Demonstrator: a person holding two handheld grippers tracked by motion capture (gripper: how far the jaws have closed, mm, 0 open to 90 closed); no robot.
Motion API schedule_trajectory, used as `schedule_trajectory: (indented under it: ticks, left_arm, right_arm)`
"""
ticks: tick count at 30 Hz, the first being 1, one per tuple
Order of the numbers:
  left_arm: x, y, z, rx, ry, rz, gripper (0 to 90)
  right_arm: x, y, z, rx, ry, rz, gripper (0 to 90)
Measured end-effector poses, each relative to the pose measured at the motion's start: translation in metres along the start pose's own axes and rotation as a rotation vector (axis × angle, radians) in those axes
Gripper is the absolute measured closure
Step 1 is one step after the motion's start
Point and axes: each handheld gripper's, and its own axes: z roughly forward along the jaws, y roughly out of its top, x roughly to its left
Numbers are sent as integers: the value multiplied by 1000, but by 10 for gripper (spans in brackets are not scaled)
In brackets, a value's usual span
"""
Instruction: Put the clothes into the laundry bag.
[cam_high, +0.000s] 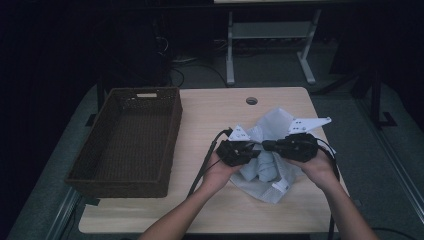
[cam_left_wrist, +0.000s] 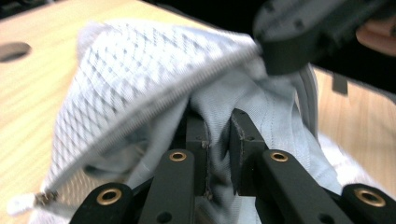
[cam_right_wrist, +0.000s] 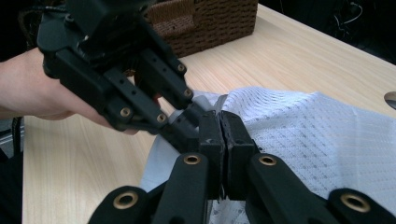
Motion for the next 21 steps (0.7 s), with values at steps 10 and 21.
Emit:
schedule_trajectory:
  ticks: [10,21]
  left_arm:
    - [-1,-1,37,-70,107,-59,796]
    - [-2,-15,67,-62,122,-75,769]
  right_arm:
    - [4,4,-2,-20,14,0,879]
    - [0,1,-4,-9,2,4,879]
